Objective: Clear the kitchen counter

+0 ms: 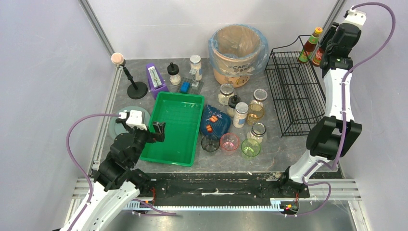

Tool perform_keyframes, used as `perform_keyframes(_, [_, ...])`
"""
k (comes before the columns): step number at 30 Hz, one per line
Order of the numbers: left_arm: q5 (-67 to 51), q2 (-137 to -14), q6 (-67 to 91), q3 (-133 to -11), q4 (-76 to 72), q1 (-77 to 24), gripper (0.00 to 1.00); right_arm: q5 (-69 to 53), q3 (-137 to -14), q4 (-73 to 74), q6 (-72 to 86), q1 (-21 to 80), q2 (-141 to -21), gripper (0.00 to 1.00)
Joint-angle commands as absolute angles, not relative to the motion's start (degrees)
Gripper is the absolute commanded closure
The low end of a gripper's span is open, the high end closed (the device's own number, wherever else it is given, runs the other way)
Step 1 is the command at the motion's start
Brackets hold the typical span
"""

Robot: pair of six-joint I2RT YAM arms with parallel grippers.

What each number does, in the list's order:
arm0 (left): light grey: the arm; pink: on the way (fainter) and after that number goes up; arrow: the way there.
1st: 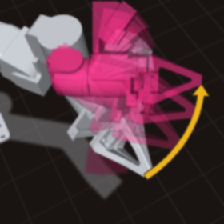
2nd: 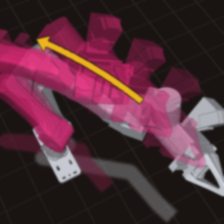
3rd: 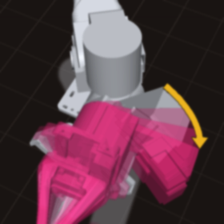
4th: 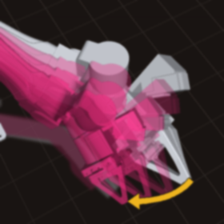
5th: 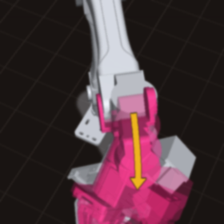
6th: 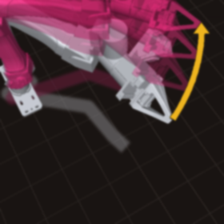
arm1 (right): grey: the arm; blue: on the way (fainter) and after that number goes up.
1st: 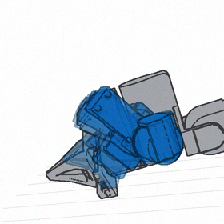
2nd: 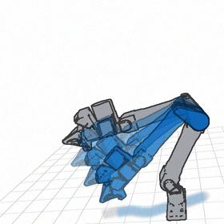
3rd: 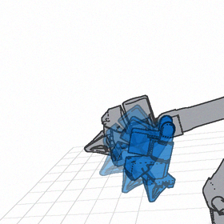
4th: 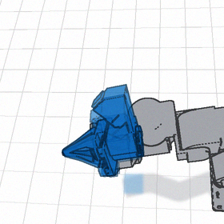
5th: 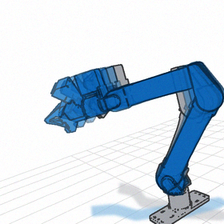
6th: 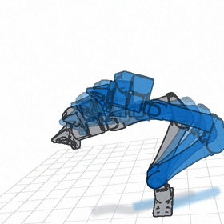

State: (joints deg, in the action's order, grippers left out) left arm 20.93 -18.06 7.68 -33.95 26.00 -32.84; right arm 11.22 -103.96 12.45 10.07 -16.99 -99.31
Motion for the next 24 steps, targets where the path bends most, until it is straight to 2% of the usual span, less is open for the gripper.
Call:
perform_keyframes(1, [21.71,-18.24,5.98,-33.59,23.39,-32.18,0.00,9.78,-101.83,0.44,10.11,-17.20,-98.29,1.00])
perform_keyframes(8, [20.42,-19.74,5.96,-33.69,23.30,-30.88,0.00,3.13,-96.16,-4.72,8.97,-17.51,-99.30,1.00])
perform_keyframes(19, [19.69,-19.70,5.97,-33.72,23.21,-28.71,0.00,0.39,-88.39,-9.42,6.80,-17.49,-98.68,0.96])
perform_keyframes(24, [18.91,-19.68,6.04,-33.80,23.11,-27.87,0.00,0.68,-87.12,-10.18,6.11,-17.50,-97.18,0.83])
